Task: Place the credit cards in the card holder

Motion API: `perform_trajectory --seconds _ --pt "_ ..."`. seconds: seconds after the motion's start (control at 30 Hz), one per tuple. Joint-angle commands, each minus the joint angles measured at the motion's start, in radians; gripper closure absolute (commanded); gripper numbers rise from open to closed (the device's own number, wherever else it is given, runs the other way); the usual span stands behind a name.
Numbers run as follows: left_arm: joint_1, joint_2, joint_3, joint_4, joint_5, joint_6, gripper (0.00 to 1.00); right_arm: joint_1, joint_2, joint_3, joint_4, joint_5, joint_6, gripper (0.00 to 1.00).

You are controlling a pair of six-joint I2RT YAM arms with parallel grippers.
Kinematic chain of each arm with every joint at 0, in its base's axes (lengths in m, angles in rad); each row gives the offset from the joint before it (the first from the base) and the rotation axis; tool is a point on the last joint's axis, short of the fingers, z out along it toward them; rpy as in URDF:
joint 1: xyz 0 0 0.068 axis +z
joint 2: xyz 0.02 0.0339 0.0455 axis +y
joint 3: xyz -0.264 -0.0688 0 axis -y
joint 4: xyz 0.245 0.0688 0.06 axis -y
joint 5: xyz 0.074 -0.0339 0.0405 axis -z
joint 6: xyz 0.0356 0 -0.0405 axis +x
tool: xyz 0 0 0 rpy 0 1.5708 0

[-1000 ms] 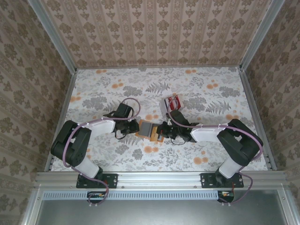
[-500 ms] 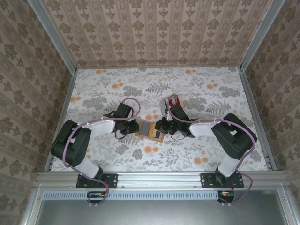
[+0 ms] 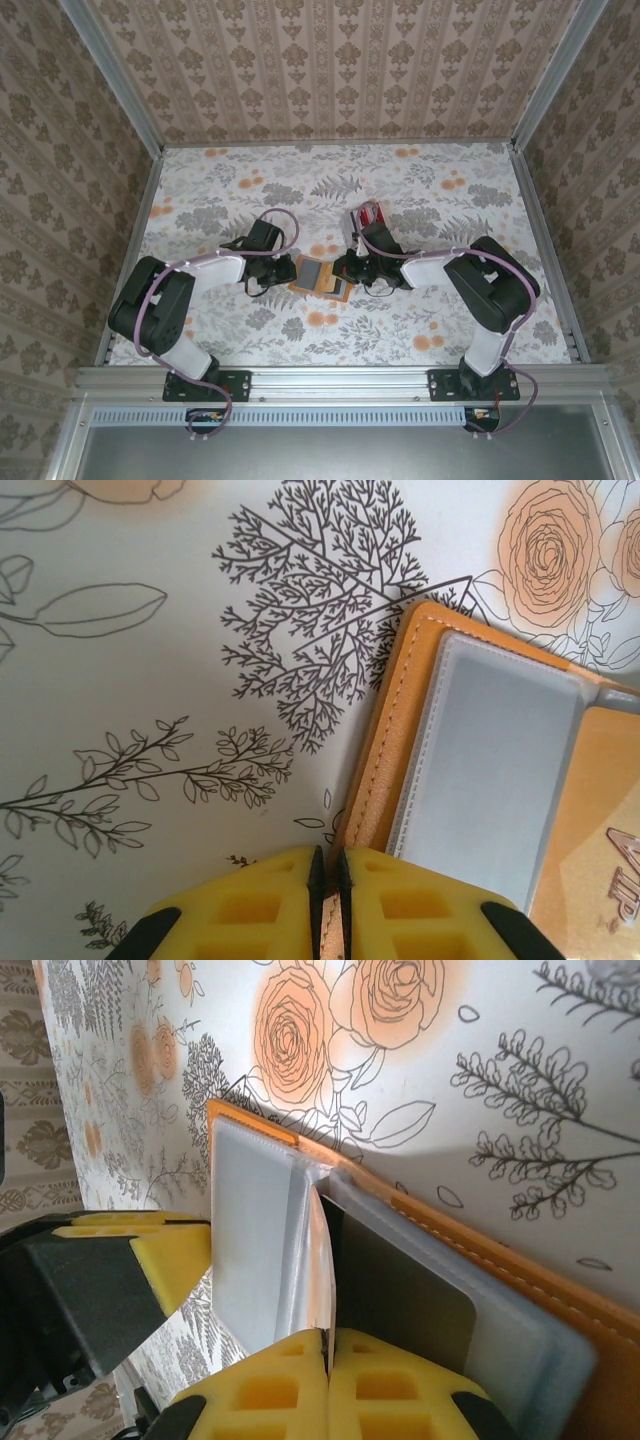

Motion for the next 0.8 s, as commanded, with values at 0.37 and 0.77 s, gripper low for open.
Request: perform_trajectory --seconds 0.37,0.77 --pt "-0.003 0.057 -0.02 0.0 0.024 -0.011 0.85 -0.001 0.096 0.045 0.023 -0.032 0.027 0.94" --pt "-0.007 0.056 -0.009 -0.012 0.021 -0.007 0.86 0.031 0.065 0.109 -0.1 -0.007 -0.047 0.94"
